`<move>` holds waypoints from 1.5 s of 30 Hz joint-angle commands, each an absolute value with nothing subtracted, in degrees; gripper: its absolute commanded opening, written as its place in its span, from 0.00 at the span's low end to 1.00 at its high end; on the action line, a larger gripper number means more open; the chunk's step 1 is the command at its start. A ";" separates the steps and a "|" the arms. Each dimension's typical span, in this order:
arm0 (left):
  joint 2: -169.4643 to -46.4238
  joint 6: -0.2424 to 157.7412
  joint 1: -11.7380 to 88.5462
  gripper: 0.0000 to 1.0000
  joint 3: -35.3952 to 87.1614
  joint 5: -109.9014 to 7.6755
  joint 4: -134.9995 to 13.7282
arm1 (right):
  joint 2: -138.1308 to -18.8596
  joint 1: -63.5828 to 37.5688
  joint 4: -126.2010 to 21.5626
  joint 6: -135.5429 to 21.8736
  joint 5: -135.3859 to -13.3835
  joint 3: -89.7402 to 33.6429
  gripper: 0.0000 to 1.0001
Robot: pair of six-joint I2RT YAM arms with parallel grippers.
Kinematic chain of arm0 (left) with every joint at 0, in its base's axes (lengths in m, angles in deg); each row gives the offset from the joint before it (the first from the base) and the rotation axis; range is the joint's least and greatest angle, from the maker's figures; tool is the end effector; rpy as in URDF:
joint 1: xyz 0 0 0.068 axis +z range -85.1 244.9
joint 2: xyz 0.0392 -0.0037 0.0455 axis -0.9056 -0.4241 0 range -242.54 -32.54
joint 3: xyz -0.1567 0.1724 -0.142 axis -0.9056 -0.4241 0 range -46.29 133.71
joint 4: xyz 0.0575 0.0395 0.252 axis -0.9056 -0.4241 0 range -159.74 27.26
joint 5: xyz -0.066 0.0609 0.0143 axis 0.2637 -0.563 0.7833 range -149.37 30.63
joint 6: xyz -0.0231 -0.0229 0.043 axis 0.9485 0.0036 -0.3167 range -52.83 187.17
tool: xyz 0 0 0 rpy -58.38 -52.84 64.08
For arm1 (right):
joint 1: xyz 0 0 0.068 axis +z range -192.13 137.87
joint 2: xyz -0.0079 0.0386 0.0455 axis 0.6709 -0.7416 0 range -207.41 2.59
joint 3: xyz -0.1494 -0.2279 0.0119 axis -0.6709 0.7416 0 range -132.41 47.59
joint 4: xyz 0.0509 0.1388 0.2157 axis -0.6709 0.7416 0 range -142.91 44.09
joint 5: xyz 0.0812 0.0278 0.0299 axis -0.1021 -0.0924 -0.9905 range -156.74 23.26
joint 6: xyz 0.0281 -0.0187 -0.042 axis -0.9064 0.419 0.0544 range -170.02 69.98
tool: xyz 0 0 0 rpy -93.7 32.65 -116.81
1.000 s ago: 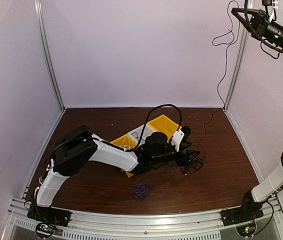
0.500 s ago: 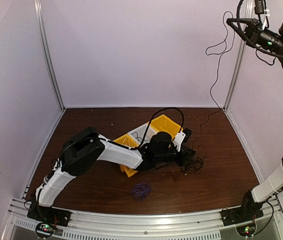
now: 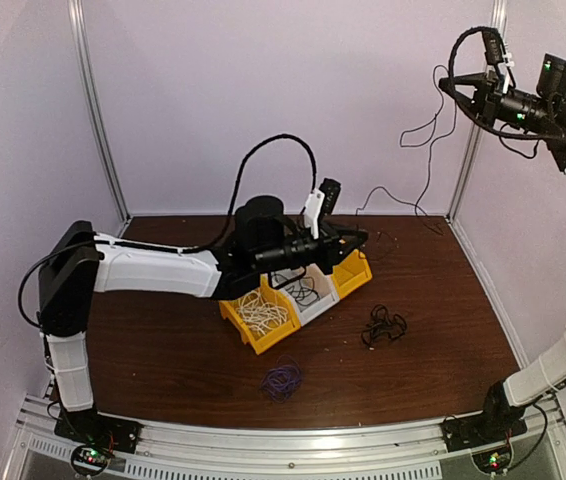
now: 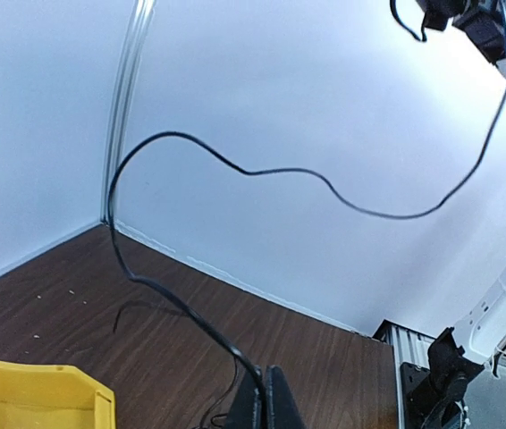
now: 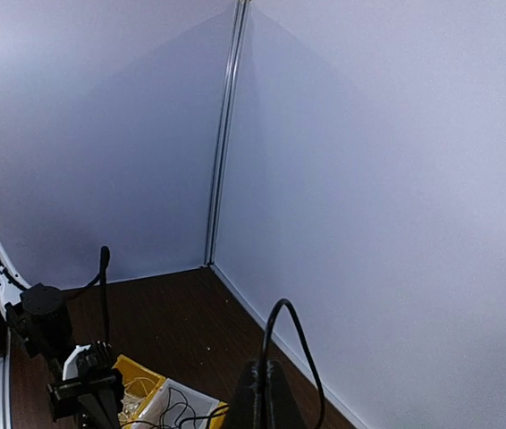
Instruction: Untangle the cables
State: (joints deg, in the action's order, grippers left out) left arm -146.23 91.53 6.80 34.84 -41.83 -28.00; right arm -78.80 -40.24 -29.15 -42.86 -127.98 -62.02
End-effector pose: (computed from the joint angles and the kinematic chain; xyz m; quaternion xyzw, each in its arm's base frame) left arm 0.2407 -0.4070 0.2781 0.3041 0.6241 -0.5488 0.4657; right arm 0.2578 0.0398 0.5503 -0.4188 0.5531 0.3165 0.6469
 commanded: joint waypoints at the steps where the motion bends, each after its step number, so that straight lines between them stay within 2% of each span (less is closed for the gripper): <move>1: -139.64 88.48 7.96 0.00 31.49 -44.58 -34.43 | -76.50 -37.56 -30.31 -41.29 -126.40 -57.33 0.00; 10: -130.70 87.52 12.12 0.00 28.34 -52.58 -51.54 | -76.64 -29.68 -30.38 -34.72 -119.04 -45.96 0.00; 17: -129.88 87.60 15.45 0.00 25.20 -53.43 -55.40 | -78.90 -21.32 -33.34 -33.12 -112.84 -38.68 0.00; 30: -134.70 89.61 20.34 0.00 21.69 -51.88 -54.61 | -89.24 -13.93 -37.19 -34.72 -109.90 -35.82 0.00; 40: -145.35 89.31 21.33 0.00 29.40 -51.10 -54.35 | -96.88 -12.73 -39.72 -37.10 -109.20 -36.42 0.00; 45: -148.90 89.41 21.39 0.05 32.71 -48.79 -53.18 | -100.63 -12.60 -40.08 -37.22 -108.19 -37.34 0.00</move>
